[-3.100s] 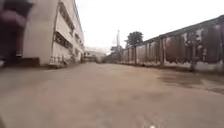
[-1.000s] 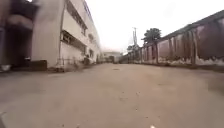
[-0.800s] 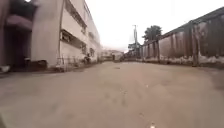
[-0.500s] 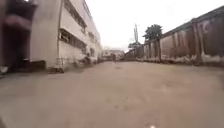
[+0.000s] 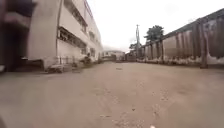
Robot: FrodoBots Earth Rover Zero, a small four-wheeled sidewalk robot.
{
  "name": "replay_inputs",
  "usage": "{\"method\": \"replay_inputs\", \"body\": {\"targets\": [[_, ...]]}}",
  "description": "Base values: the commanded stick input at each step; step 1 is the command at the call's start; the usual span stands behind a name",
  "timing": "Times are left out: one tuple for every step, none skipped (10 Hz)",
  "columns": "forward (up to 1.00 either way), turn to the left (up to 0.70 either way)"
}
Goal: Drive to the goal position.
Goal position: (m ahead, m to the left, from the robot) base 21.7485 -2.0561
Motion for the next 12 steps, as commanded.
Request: {"method": "replay_inputs", "body": {"targets": [[0.70,0.00],[0.70,0.00],[0.70,0.00],[0.70,0.00],[0.70,0.00],[0.70,0.00],[0.70,0.00],[0.70,0.00],[0.70,0.00],[0.70,0.00],[0.70,0.00],[0.70,0.00]]}}
